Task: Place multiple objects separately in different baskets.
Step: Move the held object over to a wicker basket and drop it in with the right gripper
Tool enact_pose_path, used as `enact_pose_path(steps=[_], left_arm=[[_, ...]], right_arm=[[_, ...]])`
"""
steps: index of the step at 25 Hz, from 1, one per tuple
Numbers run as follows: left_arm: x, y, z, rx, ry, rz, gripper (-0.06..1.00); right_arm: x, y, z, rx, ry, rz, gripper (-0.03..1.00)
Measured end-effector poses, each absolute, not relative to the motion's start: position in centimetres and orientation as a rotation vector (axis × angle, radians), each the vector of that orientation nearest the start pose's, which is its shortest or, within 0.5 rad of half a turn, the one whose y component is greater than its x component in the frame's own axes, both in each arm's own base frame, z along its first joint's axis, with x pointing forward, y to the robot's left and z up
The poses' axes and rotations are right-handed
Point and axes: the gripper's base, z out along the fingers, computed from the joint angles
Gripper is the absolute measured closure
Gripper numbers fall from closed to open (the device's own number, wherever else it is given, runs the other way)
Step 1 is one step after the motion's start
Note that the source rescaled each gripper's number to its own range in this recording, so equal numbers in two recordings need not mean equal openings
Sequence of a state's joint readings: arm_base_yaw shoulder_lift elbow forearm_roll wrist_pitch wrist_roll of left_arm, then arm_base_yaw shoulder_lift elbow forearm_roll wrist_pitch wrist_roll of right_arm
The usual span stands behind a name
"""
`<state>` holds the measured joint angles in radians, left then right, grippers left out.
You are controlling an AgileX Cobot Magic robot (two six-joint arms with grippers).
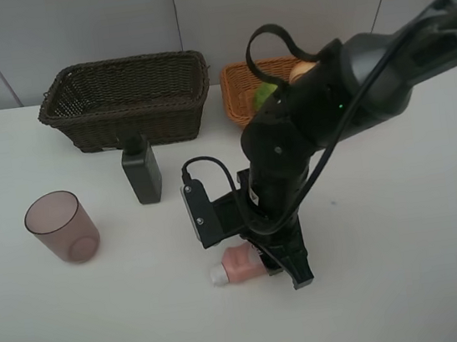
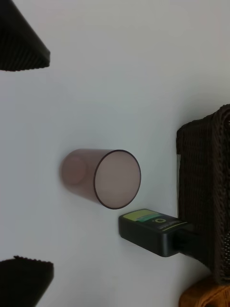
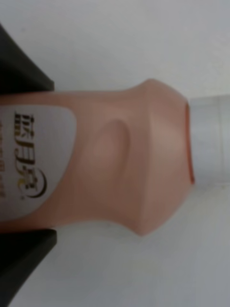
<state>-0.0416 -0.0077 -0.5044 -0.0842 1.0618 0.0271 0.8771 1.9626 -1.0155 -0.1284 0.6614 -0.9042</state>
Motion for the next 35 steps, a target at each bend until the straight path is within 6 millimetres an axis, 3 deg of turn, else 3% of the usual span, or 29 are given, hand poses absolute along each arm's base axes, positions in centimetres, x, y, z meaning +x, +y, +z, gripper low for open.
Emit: enact_pose_path(steps=[21, 35], left_arm=[[-0.7, -0.6, 27.9, 0.074, 2.031, -0.110, -0.06], [-0.7, -0.6, 27.9, 0.074, 2.031, -0.110, -0.06]], right_arm=[[21.6, 24.8, 10.4, -2.496, 1.822, -0.127, 0.95], [23.6, 27.2, 18.1, -2.359, 1.928, -0.126, 0.95]])
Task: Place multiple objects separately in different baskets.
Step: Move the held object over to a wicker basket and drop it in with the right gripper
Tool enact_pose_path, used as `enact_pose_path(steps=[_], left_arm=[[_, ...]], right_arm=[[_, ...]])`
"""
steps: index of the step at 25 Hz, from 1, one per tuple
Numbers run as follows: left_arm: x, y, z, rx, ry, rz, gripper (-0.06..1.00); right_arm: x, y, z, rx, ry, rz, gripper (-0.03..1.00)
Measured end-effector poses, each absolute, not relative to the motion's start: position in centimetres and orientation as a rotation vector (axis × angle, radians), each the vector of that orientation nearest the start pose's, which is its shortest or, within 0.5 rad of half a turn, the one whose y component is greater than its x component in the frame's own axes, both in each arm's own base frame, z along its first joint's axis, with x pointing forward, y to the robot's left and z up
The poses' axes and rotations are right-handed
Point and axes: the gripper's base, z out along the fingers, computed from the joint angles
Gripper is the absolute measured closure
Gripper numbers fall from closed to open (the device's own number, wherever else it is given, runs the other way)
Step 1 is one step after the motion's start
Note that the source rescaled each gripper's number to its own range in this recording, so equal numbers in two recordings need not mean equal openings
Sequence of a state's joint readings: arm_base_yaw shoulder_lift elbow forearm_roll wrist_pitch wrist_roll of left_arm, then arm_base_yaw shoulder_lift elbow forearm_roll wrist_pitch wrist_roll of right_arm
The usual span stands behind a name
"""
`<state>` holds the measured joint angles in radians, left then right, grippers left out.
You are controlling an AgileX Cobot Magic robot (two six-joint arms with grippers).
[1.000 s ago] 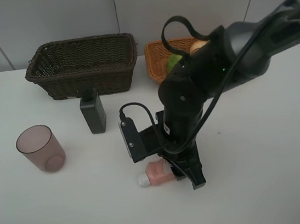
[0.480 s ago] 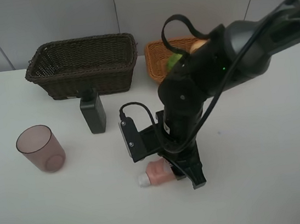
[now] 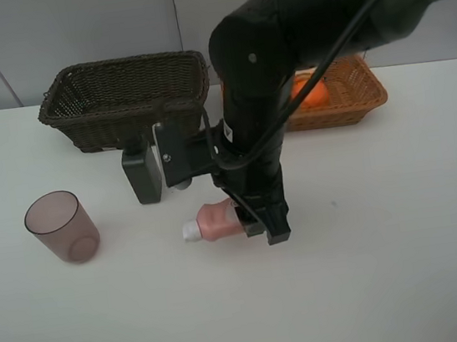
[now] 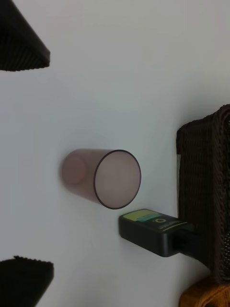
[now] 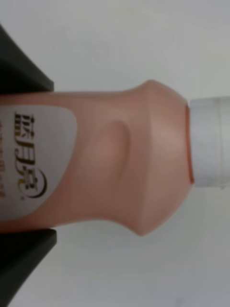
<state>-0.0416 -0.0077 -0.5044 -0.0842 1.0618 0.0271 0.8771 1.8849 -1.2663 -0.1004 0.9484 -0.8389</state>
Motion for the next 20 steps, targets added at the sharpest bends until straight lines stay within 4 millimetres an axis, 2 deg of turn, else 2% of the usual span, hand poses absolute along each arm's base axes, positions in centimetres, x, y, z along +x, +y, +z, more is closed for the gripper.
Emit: enact_pose_path(steps=[6, 10, 13, 18, 20], left_arm=[[-0.7, -0.6, 27.9, 0.074, 2.031, -0.110, -0.06], [-0.7, -0.6, 27.9, 0.074, 2.031, -0.110, -0.06], [-0.7, -0.6, 27.9, 0.074, 2.031, -0.110, -0.06], [-0.7, -0.6, 27.9, 0.074, 2.031, -0.110, -0.06], [-0.7, -0.6, 27.9, 0.074, 2.031, -0.110, -0.06]], right_arm=[[24.7, 28.4, 20.9, -2.190, 2.018, -0.122, 0.95], [25.8, 29.0, 22.9, -2.003, 2.107, -0.105, 0.95], [27.3, 29.3, 24.4, -1.815, 2.222, -0.079, 0.95], [30.4, 29.8, 25.3, -1.446, 2.406, -0.019, 0.95], [31.8, 30.1, 25.8, -1.315, 2.416, 0.018, 0.95]])
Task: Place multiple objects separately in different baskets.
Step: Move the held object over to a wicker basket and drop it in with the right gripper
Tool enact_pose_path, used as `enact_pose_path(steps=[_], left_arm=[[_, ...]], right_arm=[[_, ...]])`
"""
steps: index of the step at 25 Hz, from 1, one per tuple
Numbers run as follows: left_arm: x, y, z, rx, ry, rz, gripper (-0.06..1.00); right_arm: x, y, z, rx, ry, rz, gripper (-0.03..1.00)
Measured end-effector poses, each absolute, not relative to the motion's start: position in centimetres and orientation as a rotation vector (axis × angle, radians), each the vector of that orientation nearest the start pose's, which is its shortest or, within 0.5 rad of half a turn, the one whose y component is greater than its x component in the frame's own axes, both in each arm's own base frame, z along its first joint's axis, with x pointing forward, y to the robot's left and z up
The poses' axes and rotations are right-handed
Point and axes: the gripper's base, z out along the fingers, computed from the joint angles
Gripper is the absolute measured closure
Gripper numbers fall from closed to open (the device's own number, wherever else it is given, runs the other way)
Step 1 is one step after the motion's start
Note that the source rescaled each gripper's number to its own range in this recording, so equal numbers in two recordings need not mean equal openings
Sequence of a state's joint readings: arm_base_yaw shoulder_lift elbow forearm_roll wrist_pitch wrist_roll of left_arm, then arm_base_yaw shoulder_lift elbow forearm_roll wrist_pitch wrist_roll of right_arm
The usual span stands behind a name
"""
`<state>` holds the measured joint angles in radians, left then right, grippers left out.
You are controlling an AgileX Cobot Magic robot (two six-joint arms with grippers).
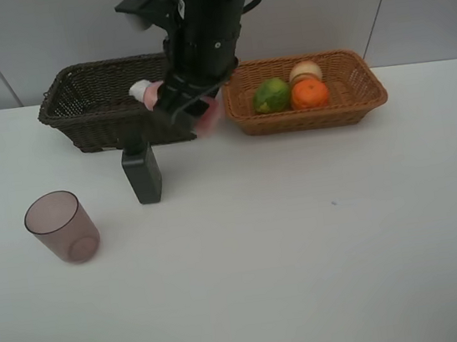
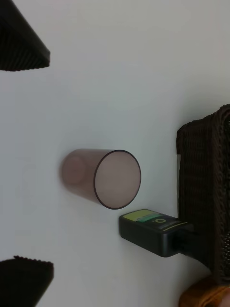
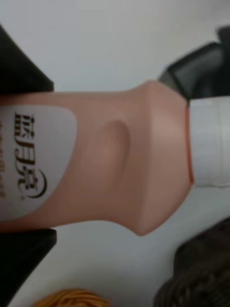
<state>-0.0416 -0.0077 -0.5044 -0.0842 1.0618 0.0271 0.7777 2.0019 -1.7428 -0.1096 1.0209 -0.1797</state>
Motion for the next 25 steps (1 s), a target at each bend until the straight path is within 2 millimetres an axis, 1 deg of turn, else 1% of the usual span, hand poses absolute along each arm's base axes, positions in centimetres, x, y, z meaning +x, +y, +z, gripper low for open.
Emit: enact_pose_path(steps=[2, 6, 11, 14, 18, 21, 24, 25], left_arm=[[-0.7, -0.6, 27.9, 0.074, 2.031, -0.110, -0.06], [-0.7, -0.6, 27.9, 0.074, 2.031, -0.110, -0.06], [-0.7, -0.6, 27.9, 0.074, 2.031, -0.110, -0.06], [-0.7, -0.6, 27.9, 0.074, 2.031, -0.110, -0.06], [-0.7, -0.6, 27.9, 0.074, 2.031, -0.110, -0.06], [-0.7, -0.6, 27.9, 0.074, 2.031, -0.110, -0.06], [-0.7, -0.6, 27.9, 0.074, 2.031, -0.110, -0.06], [-0.7, -0.6, 27.9, 0.074, 2.031, -0.110, -0.06]], right_arm=[[33.0, 30.4, 26.2, -1.204, 2.393, 0.063, 0.95], [35.4, 31.1, 26.6, -1.043, 2.284, 0.152, 0.95], [37.9, 32.1, 25.7, -0.936, 2.107, 0.235, 0.95], [39.0, 32.9, 24.3, -0.896, 2.035, 0.277, 0.95], [40.5, 33.5, 21.9, -0.841, 1.972, 0.323, 0.96], [41.6, 33.3, 19.2, -0.802, 1.989, 0.338, 0.96], [42.5, 33.0, 17.3, -0.770, 1.993, 0.341, 0.96], [42.7, 32.9, 16.9, -0.761, 1.991, 0.345, 0.96]])
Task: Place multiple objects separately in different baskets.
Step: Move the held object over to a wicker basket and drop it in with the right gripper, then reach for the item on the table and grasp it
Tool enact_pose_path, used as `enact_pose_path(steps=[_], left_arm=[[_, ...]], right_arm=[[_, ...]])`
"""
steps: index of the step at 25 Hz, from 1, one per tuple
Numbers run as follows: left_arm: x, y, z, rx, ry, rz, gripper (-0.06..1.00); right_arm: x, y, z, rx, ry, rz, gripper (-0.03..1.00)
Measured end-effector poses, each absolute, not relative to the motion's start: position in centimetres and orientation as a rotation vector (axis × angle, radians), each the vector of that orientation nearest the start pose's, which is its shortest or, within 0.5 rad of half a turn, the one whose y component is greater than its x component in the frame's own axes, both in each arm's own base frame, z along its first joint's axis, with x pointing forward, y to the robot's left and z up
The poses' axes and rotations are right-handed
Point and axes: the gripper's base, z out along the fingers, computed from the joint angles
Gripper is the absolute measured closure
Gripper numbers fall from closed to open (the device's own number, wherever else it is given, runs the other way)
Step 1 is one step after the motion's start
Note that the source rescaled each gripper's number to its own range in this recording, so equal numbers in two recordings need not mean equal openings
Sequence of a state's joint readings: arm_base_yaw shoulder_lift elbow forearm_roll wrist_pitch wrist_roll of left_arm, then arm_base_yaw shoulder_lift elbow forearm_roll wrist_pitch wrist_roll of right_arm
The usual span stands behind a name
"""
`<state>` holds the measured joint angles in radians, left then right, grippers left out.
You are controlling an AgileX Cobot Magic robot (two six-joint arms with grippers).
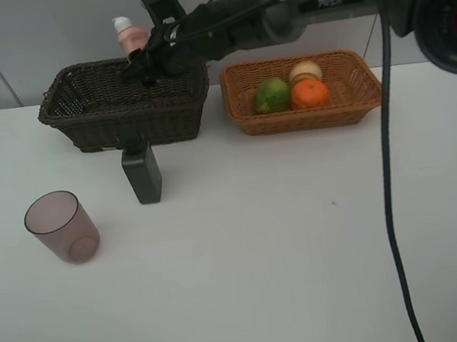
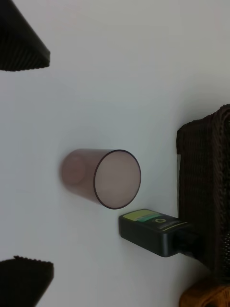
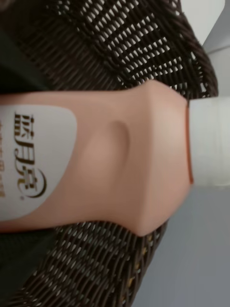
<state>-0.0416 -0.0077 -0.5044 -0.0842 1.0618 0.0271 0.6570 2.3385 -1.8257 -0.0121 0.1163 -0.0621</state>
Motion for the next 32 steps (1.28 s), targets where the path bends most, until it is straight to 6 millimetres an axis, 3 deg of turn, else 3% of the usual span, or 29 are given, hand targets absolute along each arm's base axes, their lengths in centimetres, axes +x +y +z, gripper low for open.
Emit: enact_pose_path(steps=[6, 13, 15, 18, 20, 23, 27, 32], left_arm=[[-0.7, -0.6, 27.9, 0.074, 2.031, -0.110, -0.06], [-0.7, -0.6, 27.9, 0.074, 2.031, -0.110, -0.06], [-0.7, -0.6, 27.9, 0.074, 2.031, -0.110, -0.06], [-0.7, -0.6, 27.9, 0.074, 2.031, -0.110, -0.06], [-0.7, -0.6, 27.9, 0.074, 2.031, -0.110, -0.06], [-0.7, -0.6, 27.9, 0.074, 2.031, -0.110, -0.06], [-0.7, -0.6, 27.9, 0.074, 2.031, -0.110, -0.06], [-0.7, -0.6, 27.9, 0.074, 2.031, -0.110, -0.06]], right_arm=[[43.1, 32.9, 15.2, -0.757, 2.004, 0.343, 0.96], [43.0, 32.8, 15.0, -0.765, 2.027, 0.337, 0.96], [43.0, 32.7, 14.9, -0.767, 2.035, 0.334, 0.81], [43.0, 32.7, 14.9, -0.767, 2.039, 0.332, 0.39], [42.9, 32.6, 14.8, -0.773, 2.053, 0.328, 0.24], [42.6, 32.4, 15.5, -0.786, 2.091, 0.318, 0.17], [41.7, 31.5, 18.3, -0.811, 2.171, 0.292, 0.16], [40.6, 27.5, 21.7, -0.783, 2.440, 0.220, 0.14]])
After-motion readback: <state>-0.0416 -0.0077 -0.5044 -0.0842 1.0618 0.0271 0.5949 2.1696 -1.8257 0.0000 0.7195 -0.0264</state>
